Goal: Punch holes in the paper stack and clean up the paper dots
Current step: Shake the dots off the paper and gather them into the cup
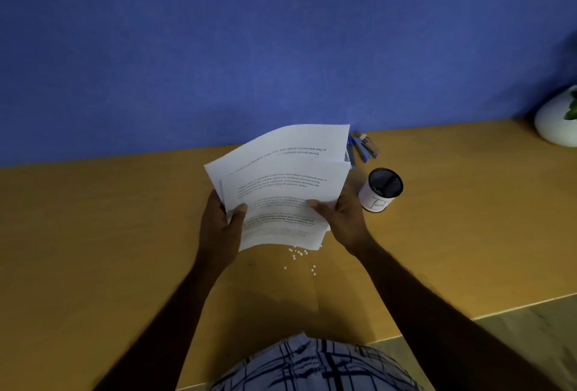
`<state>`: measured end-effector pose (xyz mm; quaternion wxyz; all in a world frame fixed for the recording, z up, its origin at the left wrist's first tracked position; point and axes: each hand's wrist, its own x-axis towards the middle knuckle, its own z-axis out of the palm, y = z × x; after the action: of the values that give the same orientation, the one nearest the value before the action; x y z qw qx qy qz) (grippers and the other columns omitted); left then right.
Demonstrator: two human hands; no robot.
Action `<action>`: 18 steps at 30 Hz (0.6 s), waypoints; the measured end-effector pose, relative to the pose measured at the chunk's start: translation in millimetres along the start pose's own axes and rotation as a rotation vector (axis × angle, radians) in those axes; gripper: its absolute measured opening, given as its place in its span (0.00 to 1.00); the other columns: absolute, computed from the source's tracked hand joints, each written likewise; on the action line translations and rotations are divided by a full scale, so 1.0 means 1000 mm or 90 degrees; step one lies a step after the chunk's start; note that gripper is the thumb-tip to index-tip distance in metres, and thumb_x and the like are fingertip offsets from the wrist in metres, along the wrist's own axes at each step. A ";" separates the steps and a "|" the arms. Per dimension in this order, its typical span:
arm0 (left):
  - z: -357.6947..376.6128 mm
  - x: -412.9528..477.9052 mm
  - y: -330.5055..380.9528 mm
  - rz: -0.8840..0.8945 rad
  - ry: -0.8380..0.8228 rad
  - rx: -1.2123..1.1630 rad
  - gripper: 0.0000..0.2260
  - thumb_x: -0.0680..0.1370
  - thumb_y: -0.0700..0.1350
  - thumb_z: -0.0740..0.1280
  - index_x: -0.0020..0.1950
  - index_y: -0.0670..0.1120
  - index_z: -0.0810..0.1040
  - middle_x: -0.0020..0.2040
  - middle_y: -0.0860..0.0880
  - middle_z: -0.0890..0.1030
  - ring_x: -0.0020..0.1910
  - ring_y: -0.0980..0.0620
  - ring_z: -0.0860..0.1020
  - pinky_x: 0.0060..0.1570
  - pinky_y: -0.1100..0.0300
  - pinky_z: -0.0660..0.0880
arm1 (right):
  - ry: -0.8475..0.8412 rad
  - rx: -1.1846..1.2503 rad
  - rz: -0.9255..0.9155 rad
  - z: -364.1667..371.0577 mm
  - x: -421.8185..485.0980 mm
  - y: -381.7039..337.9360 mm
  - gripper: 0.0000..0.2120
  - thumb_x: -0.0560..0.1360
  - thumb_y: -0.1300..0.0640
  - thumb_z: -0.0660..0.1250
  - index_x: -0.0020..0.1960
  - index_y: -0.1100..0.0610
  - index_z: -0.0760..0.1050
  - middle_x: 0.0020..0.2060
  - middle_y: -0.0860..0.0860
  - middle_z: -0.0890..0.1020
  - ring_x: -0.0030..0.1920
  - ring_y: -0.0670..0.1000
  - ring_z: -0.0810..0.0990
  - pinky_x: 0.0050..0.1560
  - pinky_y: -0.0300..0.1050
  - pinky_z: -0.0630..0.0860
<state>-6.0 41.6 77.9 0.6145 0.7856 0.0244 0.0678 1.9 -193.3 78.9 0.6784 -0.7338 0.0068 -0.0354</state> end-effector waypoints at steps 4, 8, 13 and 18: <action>-0.005 -0.001 -0.018 -0.030 -0.025 0.020 0.20 0.77 0.40 0.69 0.68 0.44 0.69 0.62 0.48 0.78 0.59 0.52 0.77 0.51 0.63 0.76 | -0.020 -0.050 0.058 -0.002 -0.004 0.010 0.16 0.74 0.62 0.72 0.57 0.47 0.78 0.55 0.42 0.84 0.55 0.48 0.83 0.53 0.48 0.82; 0.000 -0.007 -0.038 -0.072 -0.038 0.055 0.17 0.78 0.40 0.67 0.66 0.44 0.72 0.61 0.47 0.78 0.60 0.47 0.77 0.54 0.55 0.77 | -0.020 -0.149 0.083 -0.001 -0.008 0.023 0.14 0.74 0.59 0.73 0.58 0.50 0.79 0.55 0.46 0.83 0.55 0.49 0.82 0.55 0.57 0.81; 0.002 -0.006 -0.037 -0.058 -0.020 0.052 0.16 0.80 0.43 0.65 0.67 0.48 0.70 0.61 0.51 0.77 0.60 0.52 0.75 0.53 0.61 0.75 | -0.018 -0.145 0.048 0.005 -0.002 0.013 0.14 0.75 0.57 0.71 0.61 0.52 0.78 0.57 0.47 0.83 0.56 0.51 0.82 0.53 0.54 0.82; -0.013 0.006 -0.027 -0.036 0.006 0.036 0.18 0.79 0.40 0.65 0.67 0.45 0.65 0.60 0.51 0.74 0.56 0.56 0.74 0.48 0.69 0.72 | -0.039 -0.094 0.036 0.015 0.007 -0.004 0.16 0.77 0.60 0.69 0.64 0.58 0.76 0.60 0.50 0.82 0.58 0.52 0.82 0.56 0.58 0.80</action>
<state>-0.8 61.1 54.6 0.5934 0.8015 0.0513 0.0534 9.4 -178.7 81.7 0.6229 -0.7822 0.0094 0.0070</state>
